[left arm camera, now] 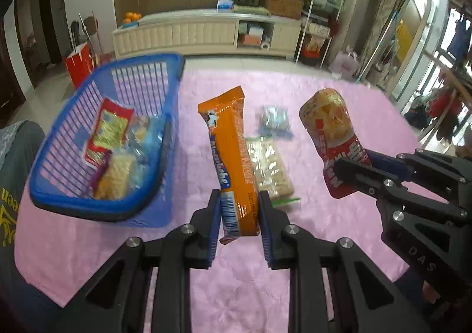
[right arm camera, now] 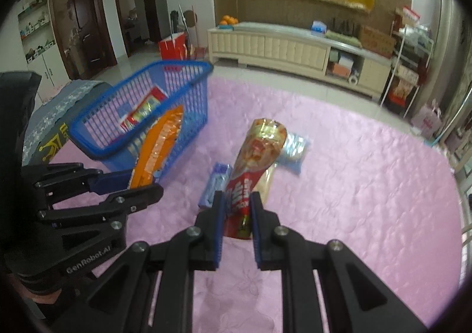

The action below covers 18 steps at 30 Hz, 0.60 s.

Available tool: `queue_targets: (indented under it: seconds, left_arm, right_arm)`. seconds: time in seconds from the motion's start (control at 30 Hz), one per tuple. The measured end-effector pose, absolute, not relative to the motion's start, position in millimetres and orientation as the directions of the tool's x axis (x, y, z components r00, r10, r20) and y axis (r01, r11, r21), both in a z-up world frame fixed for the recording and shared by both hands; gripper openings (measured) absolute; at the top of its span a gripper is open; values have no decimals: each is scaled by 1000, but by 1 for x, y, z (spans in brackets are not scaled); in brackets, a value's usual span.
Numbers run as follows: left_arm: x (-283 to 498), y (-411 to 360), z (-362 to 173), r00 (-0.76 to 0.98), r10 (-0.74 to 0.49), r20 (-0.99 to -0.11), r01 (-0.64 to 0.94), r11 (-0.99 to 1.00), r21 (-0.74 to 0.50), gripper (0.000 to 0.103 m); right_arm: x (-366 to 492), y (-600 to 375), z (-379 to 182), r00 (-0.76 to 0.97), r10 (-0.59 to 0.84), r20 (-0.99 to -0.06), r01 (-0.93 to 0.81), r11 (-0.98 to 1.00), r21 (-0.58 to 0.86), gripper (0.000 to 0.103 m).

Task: Organize snacks
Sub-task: 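Carry both snacks over the basket and open both grippers to drop them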

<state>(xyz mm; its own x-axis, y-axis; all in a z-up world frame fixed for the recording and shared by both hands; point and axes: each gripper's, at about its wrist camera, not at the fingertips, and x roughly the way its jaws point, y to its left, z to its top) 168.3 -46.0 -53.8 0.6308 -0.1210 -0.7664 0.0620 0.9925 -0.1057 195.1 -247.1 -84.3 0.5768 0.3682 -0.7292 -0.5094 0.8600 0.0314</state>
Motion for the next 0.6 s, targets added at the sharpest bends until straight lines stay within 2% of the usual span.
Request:
queue_targets:
  seconds: [0.37,0.6]
  left_arm:
    - [143,-2,17,743,-159,-651,105,987,-121,22]
    - [139,36,41,763,-148,-630,98,989,-114,22]
  right_arm:
    - [177,-217,-31,634,401,-661,-525,851,13,20]
    - [179,-189,-13,631,449,-632,-552,833,41,20]
